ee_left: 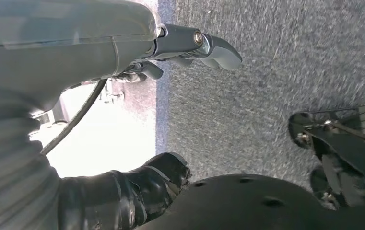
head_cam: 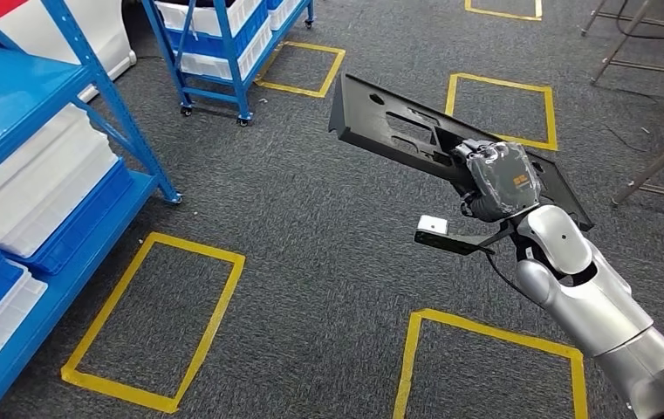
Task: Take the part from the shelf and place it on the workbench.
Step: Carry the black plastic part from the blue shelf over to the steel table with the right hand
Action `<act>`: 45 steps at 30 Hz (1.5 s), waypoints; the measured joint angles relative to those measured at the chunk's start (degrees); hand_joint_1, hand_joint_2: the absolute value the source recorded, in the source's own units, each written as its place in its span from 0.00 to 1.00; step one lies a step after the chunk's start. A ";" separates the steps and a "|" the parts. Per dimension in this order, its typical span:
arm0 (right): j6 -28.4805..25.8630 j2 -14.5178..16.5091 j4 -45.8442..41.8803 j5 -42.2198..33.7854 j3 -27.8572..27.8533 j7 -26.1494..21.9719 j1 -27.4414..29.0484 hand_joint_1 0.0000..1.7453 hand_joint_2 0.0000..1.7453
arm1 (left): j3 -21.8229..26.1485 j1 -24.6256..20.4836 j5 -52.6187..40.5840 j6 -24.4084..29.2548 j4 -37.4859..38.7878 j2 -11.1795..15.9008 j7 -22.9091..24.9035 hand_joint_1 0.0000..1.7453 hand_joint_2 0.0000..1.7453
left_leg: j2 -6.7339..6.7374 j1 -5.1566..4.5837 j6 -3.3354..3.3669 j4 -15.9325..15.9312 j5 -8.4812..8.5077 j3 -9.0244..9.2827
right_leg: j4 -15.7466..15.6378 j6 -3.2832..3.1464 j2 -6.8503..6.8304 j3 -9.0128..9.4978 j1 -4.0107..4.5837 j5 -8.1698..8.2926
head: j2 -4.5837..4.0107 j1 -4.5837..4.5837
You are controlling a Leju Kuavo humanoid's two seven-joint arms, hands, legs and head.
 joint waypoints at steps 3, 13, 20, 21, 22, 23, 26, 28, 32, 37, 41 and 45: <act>0.02 0.00 -0.01 0.00 0.02 0.09 0.13 1.00 1.00 | 0.20 0.16 0.01 0.05 0.00 -0.04 0.00 0.00 1.00 | -0.67 0.02 0.07 6.95 -2.13 -2.59 | 0.51 -0.10 1.88 -1.05 0.20 0.46 | 0.00 0.00; 0.15 -0.44 -0.03 -0.10 0.03 0.53 0.35 1.00 1.00 | 0.83 -0.06 0.01 0.21 0.00 -0.13 -0.06 0.00 1.00 | -3.34 0.18 2.02 -10.66 6.07 5.65 | 1.89 2.59 5.72 -3.77 -0.32 1.38 | -0.01 0.03; 0.50 -0.13 0.01 -0.50 0.40 1.39 1.03 1.00 1.00 | 1.26 0.25 -0.01 0.51 0.00 -0.17 -0.06 0.00 1.00 | 1.73 0.09 2.34 -10.89 7.02 4.38 | 13.16 4.11 0.18 -7.01 -1.11 -4.35 | 0.00 0.07; 0.50 -0.10 0.00 -0.56 0.43 1.45 1.10 1.00 1.00 | 1.32 0.23 -0.01 0.51 0.00 -0.17 -0.06 0.00 1.00 | 2.33 0.13 2.19 -10.63 6.93 4.24 | 9.37 4.27 -0.43 -4.57 -1.27 -2.83 | 0.00 0.07; 0.49 -0.07 -0.01 -0.65 0.43 1.52 1.15 1.00 1.00 | 1.38 0.20 -0.01 0.53 0.00 -0.15 -0.06 0.00 1.00 | 2.86 0.10 1.93 -10.41 6.83 4.12 | 5.74 4.24 -1.31 -2.30 -1.15 -1.81 | 0.00 0.06; 0.49 -0.07 -0.02 -0.74 0.42 1.59 1.19 1.00 1.00 | 1.48 0.19 -0.01 0.55 0.00 -0.13 -0.06 0.00 1.00 | 3.31 0.05 1.60 -10.13 6.69 4.05 | 2.78 4.02 -1.97 -0.63 -0.96 -1.07 | 0.00 0.06; 0.45 -0.09 -0.05 -0.99 0.31 1.71 1.38 1.00 1.00 | 1.89 0.09 -0.01 0.60 0.00 -0.09 -0.06 0.00 1.00 | 4.40 -0.05 0.55 -9.87 6.55 4.13 | 0.93 2.72 -1.86 -0.04 -0.27 -0.79 | 0.00 0.06; 0.43 -0.21 -0.10 -1.14 0.11 1.73 1.47 1.00 1.00 | 2.11 -0.02 -0.02 0.60 0.00 -0.09 -0.06 0.00 1.00 | 4.06 0.13 -0.12 -9.42 5.97 3.95 | 0.81 1.88 -1.01 -0.15 -0.39 -0.47 | 0.00 0.04; 0.62 -0.27 -0.34 -1.09 -0.16 1.85 1.42 1.00 1.00 | 2.25 0.16 -0.47 0.77 0.00 -0.08 0.29 0.00 1.00 | -0.29 0.42 -0.57 2.01 -0.82 -0.97 | 0.57 0.48 0.56 -0.68 -0.24 0.19 | 0.00 -0.01; 1.11 -0.09 -0.62 -0.89 -0.15 2.33 1.45 1.00 1.00 | 2.26 0.40 -1.10 0.92 0.00 -0.02 1.03 0.00 1.00 | -1.60 0.18 0.62 0.45 2.51 0.00 | 0.82 0.17 3.45 -1.09 0.44 0.40 | 0.00 0.00; 1.11 0.04 -0.98 -0.73 -0.14 2.66 1.50 1.00 1.00 | 2.33 0.57 -1.10 0.91 0.00 0.31 1.11 0.00 1.00 | -4.53 -0.07 1.60 -9.16 5.90 4.54 | 0.91 0.92 5.51 -1.75 0.04 0.85 | 0.00 0.00; 1.10 -0.26 -1.21 -0.62 -0.18 2.72 1.59 1.00 1.00 | 2.34 0.24 -1.10 0.91 0.00 0.28 1.11 0.00 1.00 | -2.25 0.22 2.15 -12.21 7.02 5.65 | 1.94 2.13 4.84 -2.87 -0.06 0.11 | -0.01 0.03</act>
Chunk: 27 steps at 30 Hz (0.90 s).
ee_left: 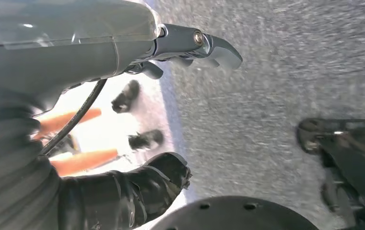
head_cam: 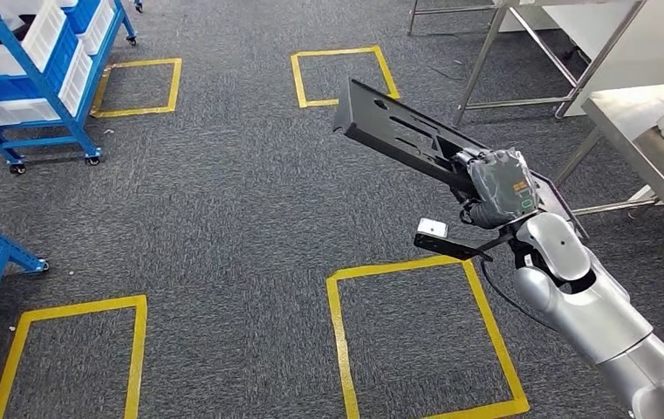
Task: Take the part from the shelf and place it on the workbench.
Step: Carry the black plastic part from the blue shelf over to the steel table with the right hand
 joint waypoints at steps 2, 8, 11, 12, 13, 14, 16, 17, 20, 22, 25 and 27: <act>0.01 -0.10 -0.06 0.10 -0.01 0.02 -0.17 1.00 1.00 | 0.00 0.20 0.00 0.01 0.00 0.01 0.01 0.00 1.00 | 1.33 0.05 0.23 -0.92 0.45 0.40 | 5.64 0.34 -2.76 -2.71 0.06 -3.09 | 0.00 0.03; 0.01 -0.01 -0.07 0.28 0.01 0.05 0.22 1.00 1.00 | 0.01 0.28 -0.01 -0.01 0.00 0.02 0.01 0.00 1.00 | 4.64 0.59 -1.02 -0.04 -0.61 0.46 | 6.01 2.30 -5.66 -2.80 -1.73 -0.79 | 0.01 0.02; -0.08 0.18 -0.16 0.52 0.00 0.51 0.32 1.00 1.00 | 0.15 0.30 -0.07 -0.04 -0.01 0.31 -0.05 0.00 1.00 | 5.67 0.37 -2.42 1.44 -1.88 0.30 | -0.49 2.02 -8.03 0.55 -1.23 0.55 | 0.01 0.04; -0.11 0.23 -0.26 0.56 -0.03 0.73 0.50 1.00 1.00 | 0.22 0.27 -0.13 -0.08 -0.02 0.40 -0.14 0.00 1.00 | 6.01 0.20 -2.73 1.64 -2.11 0.32 | -0.31 1.37 -7.89 0.48 -0.98 0.23 | 0.01 0.05; -0.16 0.20 -0.46 0.57 -0.14 0.94 0.74 1.00 1.00 | 0.27 0.22 -0.22 -0.14 -0.02 0.40 -0.28 0.00 1.00 | 6.40 0.23 -2.97 1.77 -2.30 0.42 | -0.13 0.69 -7.25 0.32 -1.00 0.11 | 0.02 0.02; -0.20 0.05 -0.75 0.60 -0.35 1.15 1.03 1.00 1.00 | 0.30 0.14 -0.34 -0.20 -0.02 0.40 -0.44 0.00 1.00 | 6.44 0.34 -3.23 1.97 -2.65 0.50 | -0.06 0.24 -6.77 0.26 -0.95 0.01 | 0.01 0.02; -0.47 -0.66 -1.59 1.25 -1.08 1.78 1.40 1.00 1.00 | 0.32 0.12 -0.73 -0.29 -0.02 0.36 -0.77 0.00 1.00 | 4.97 0.64 -3.44 4.51 -4.52 -0.50 | -0.08 -0.53 -5.78 0.38 -0.81 -0.03 | 0.01 0.00; -0.77 -1.14 -2.04 2.11 -1.55 2.26 1.58 1.00 1.00 | 0.33 0.17 -0.96 -0.31 -0.02 0.32 -0.91 0.00 1.00 | 3.79 0.73 -3.36 7.43 -6.13 -1.86 | -0.15 -0.81 -5.31 0.49 -0.70 -0.06 | 0.01 -0.01; -1.81 -2.62 -3.03 6.88 -2.92 3.95 2.60 1.00 1.00 | 0.33 0.32 -1.53 -0.25 -0.02 0.20 -1.18 0.00 1.00 | 2.00 0.27 -2.45 18.56 -9.97 -7.85 | -0.19 -1.41 -3.75 0.79 0.00 -0.28 | 0.01 -0.01; -2.11 -3.73 -3.39 10.96 -3.72 4.96 3.54 1.00 1.00 | 0.35 0.46 -1.84 -0.17 -0.02 0.16 -1.20 0.00 1.00 | 1.60 -0.69 -1.37 18.60 -7.72 -8.92 | -0.19 -1.77 -2.45 1.14 0.39 -0.50 | 0.01 0.00; -2.35 -5.01 -3.65 15.28 -4.55 5.91 4.34 1.00 1.00 | 0.56 0.68 -2.06 -0.14 -0.02 0.23 -1.21 0.00 1.00 | -0.95 -2.37 1.23 7.30 -0.55 -5.14 | -0.30 -1.95 -0.37 1.43 0.38 -0.61 | 0.01 0.03; -2.45 -5.45 -3.66 16.39 -4.81 6.17 4.68 1.00 1.00 | 0.83 0.70 -2.14 -0.13 -0.02 0.33 -1.22 0.00 1.00 | -2.39 -2.74 2.20 3.46 1.01 -3.54 | -0.55 -1.69 0.78 1.35 -0.10 -0.44 | 0.01 0.03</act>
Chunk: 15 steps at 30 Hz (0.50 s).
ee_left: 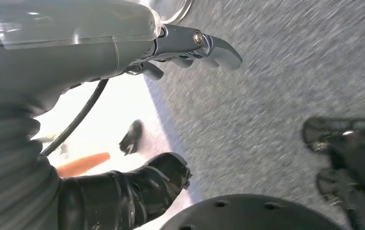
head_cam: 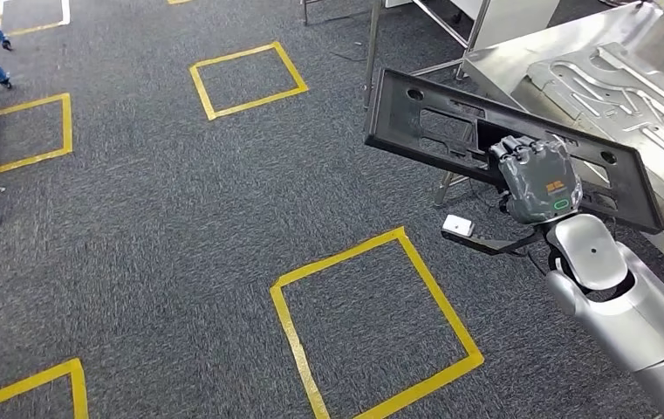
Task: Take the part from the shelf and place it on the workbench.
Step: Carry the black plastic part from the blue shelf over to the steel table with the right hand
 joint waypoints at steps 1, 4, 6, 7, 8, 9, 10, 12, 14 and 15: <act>0.00 -0.25 0.00 0.32 -0.03 0.04 0.09 1.00 1.00 | 0.15 -0.08 -0.04 0.00 0.00 0.03 0.00 0.00 1.00 | 0.12 0.01 0.06 -0.37 0.13 0.33 | -0.26 0.25 0.58 -0.02 -0.26 0.17 | 0.00 -0.02; 0.26 -1.84 -0.07 0.80 -0.21 0.04 -0.44 1.00 1.00 | 0.48 -0.56 -0.13 -0.08 0.00 -0.26 0.03 0.00 1.00 | 1.42 0.30 0.20 -4.16 1.03 2.29 | -0.54 0.77 -0.27 -0.11 -0.33 -0.08 | 0.00 0.01; 0.71 -2.75 0.11 0.70 -0.42 0.03 -1.90 1.00 1.00 | 0.58 -0.67 -0.13 -0.19 0.00 -0.54 0.04 0.00 1.00 | 2.65 0.72 -0.12 -6.62 1.48 3.56 | 3.26 0.91 -3.14 -1.98 -0.04 -2.51 | -0.02 0.04; 1.01 -3.03 0.31 0.56 -0.46 -0.04 -2.68 1.00 1.00 | 0.65 -0.65 -0.13 -0.26 0.00 -0.69 0.04 0.00 1.00 | 3.24 0.88 -0.29 -6.85 1.52 3.68 | 6.51 1.15 -3.97 -3.61 -0.06 -4.11 | -0.01 0.03; 1.21 -3.24 0.51 0.32 -0.45 -0.18 -3.14 1.00 1.00 | 0.73 -0.67 -0.13 -0.34 0.00 -0.85 0.03 0.00 1.00 | 3.85 1.09 -0.55 -6.76 1.39 3.70 | 9.77 1.47 -4.25 -5.24 -0.23 -5.26 | -0.01 0.00; 1.38 -3.51 0.74 0.00 -0.44 -0.34 -3.36 1.00 1.00 | 0.80 -0.70 -0.13 -0.44 0.00 -1.07 0.03 0.00 1.00 | 4.43 1.34 -0.90 -6.49 1.12 3.68 | 11.87 1.94 -4.39 -6.32 -0.49 -5.55 | -0.01 0.01; 1.44 -3.85 0.95 -0.30 -0.43 -0.50 -3.43 1.00 1.00 | 0.86 -0.72 -0.13 -0.51 0.00 -1.28 0.03 0.00 1.00 | 4.98 1.65 -1.32 -6.05 0.74 3.66 | 12.01 2.53 -4.55 -6.42 -0.83 -4.80 | 0.00 0.00; 1.40 -4.57 1.25 -0.93 -0.45 -0.62 -3.61 1.00 1.00 | 0.94 -0.74 -0.13 -0.57 0.00 -1.65 0.03 0.00 1.00 | 6.06 2.46 -2.36 -4.54 -0.43 3.56 | 6.28 4.20 -5.58 -3.56 -1.65 -1.35 | -0.01 0.02; 1.36 -5.10 1.48 -1.38 -0.54 -0.62 -3.79 1.00 1.00 | 1.11 -0.72 -0.16 -0.55 -0.01 -1.66 0.03 0.00 1.00 | 6.86 2.79 -3.47 -2.70 -1.78 3.27 | 1.05 5.15 -6.76 -0.80 -1.73 0.28 | 0.00 0.07; 1.33 -5.29 1.58 -1.52 -0.59 -0.63 -3.78 1.00 1.00 | 1.25 -0.73 -0.18 -0.55 -0.02 -1.65 0.03 0.00 1.00 | 7.09 2.75 -3.88 -1.99 -2.29 3.19 | 0.31 4.76 -6.89 -0.38 -1.57 0.02 | 0.00 0.05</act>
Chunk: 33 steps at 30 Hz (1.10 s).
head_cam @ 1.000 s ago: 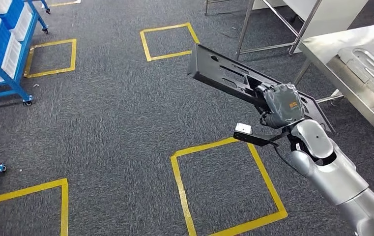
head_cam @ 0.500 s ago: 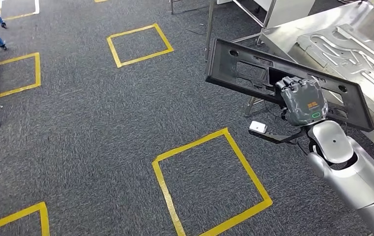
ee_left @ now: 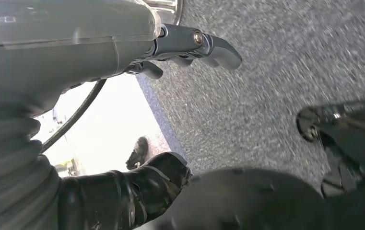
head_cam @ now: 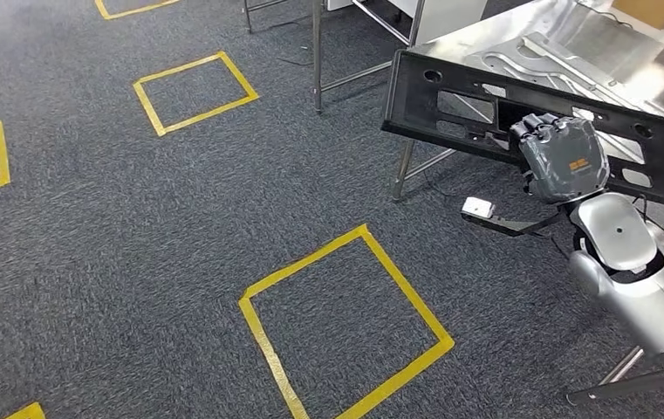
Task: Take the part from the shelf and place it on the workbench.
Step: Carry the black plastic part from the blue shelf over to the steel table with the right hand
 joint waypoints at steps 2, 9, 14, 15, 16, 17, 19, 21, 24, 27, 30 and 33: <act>-0.04 -0.49 0.13 -0.09 -0.10 -0.03 -0.05 1.00 1.00 | 0.28 -0.10 -0.02 -0.04 -0.01 -0.04 0.00 0.00 1.00 | 0.31 -0.10 -0.47 0.73 -0.54 -0.13 | 0.54 -1.74 0.70 -0.13 0.29 -0.39 | 0.01 -0.05; -0.02 -1.51 0.26 -0.12 -0.79 -0.15 -0.81 1.00 1.00 | 0.76 -0.34 -0.02 -0.30 -0.01 -0.14 -0.04 0.00 1.00 | -2.73 -0.06 -0.28 17.12 -8.70 -7.82 | 0.85 -3.99 3.19 -0.32 1.40 -0.38 | -0.01 -0.12; -0.01 -1.47 0.42 -0.16 -0.77 -0.21 -0.80 1.00 1.00 | 0.92 -0.26 -0.02 -0.37 -0.01 -0.01 -0.15 0.00 1.00 | -5.80 -2.55 4.13 7.25 -0.89 -4.82 | 0.73 -4.64 5.90 -0.42 2.35 -0.14 | -0.01 -0.09; -0.01 -1.39 0.52 -0.20 -0.72 -0.21 -0.74 1.00 1.00 | 0.95 -0.22 -0.02 -0.39 0.00 0.08 -0.17 0.00 1.00 | -7.01 -2.88 5.04 4.05 0.45 -3.37 | 0.63 -4.66 6.39 -0.43 2.19 -0.06 | -0.01 -0.10; -0.01 -1.30 0.64 -0.26 -0.66 -0.22 -0.62 1.00 1.00 | 0.99 -0.20 -0.02 -0.39 0.00 0.19 -0.21 0.00 1.00 | -7.92 -3.11 5.68 2.17 1.05 -2.46 | 0.49 -4.56 6.87 -0.45 1.88 0.06 | -0.01 -0.11; -0.01 -1.24 0.76 -0.37 -0.61 -0.26 -0.45 1.00 1.00 | 1.02 -0.23 -0.02 -0.40 0.00 0.28 -0.24 0.00 1.00 | -8.09 -3.13 5.91 1.53 1.12 -2.04 | 0.24 -4.32 7.40 -0.46 1.58 0.23 | -0.01 -0.14; -0.05 -1.60 0.86 -0.65 -0.67 -0.36 -0.17 1.00 1.00 | 1.05 -0.34 -0.02 -0.40 -0.01 0.23 -0.32 0.00 1.00 | -7.00 -3.07 5.64 -0.29 1.91 -1.25 | -0.35 -3.83 8.08 -0.35 1.30 0.60 | -0.01 -0.17; -0.10 -2.26 0.87 -0.88 -1.07 -0.40 -0.42 1.00 1.00 | 1.07 -0.34 -0.02 -0.42 -0.02 0.17 -0.40 0.00 1.00 | -5.67 -2.54 5.01 -3.00 3.05 -0.04 | 0.65 -3.40 6.09 -0.78 1.77 -0.57 | -0.01 -0.08; -0.21 -2.44 1.01 -0.93 -1.31 -0.40 -0.99 1.00 1.00 | 1.08 -0.27 -0.02 -0.51 -0.03 0.08 -0.50 0.00 1.00 | -3.58 -1.84 4.01 -4.27 3.52 0.54 | 8.79 -2.39 2.61 -4.30 1.66 -5.35 | -0.01 0.00; -0.27 -2.36 1.21 -0.95 -1.01 -0.48 -0.53 1.00 1.00 | 1.10 -0.25 -0.02 -0.66 -0.03 -0.14 -0.51 0.00 1.00 | -1.51 -0.92 2.77 -3.00 2.50 0.35 | 10.29 -0.79 1.77 -4.53 0.63 -4.25 | -0.01 0.02; -0.39 -2.46 1.22 -1.11 -1.37 -0.48 -0.27 1.00 1.00 | 1.13 -0.26 -0.02 -0.69 -0.03 -0.14 -0.52 0.00 1.00 | 0.16 -0.17 1.23 -0.50 0.71 -0.11 | 1.29 0.50 -0.39 0.19 0.28 -0.36 | -0.01 0.04; -0.61 -2.83 1.04 -1.17 -1.83 -0.44 0.39 1.00 1.00 | 1.18 -0.40 -0.03 -0.68 -0.03 -0.07 -0.54 0.00 1.00 | 1.10 -0.34 0.30 0.82 -0.21 -0.38 | -0.01 -1.63 -0.15 0.70 0.78 -0.57 | 0.00 0.00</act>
